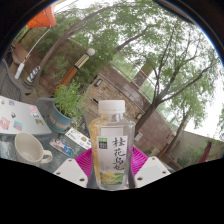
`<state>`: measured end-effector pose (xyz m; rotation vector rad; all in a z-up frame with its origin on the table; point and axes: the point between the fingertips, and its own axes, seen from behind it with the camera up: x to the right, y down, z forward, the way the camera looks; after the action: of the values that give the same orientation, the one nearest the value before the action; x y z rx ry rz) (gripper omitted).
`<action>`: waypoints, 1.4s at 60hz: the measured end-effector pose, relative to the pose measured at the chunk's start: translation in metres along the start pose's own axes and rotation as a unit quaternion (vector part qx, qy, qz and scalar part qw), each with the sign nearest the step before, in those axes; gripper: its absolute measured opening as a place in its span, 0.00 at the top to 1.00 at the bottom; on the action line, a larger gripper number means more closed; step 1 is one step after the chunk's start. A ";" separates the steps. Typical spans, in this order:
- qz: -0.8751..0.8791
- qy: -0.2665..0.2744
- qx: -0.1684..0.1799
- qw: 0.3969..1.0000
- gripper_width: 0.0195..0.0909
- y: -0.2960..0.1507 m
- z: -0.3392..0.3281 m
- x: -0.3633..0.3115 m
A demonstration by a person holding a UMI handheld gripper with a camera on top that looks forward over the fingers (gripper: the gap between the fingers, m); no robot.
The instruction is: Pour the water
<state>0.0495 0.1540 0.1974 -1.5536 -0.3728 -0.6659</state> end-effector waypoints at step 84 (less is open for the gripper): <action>0.337 -0.095 -0.288 0.891 0.12 -0.013 -0.243 0.003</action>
<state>-0.0018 -0.0840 0.2061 -2.1600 0.2616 -0.0609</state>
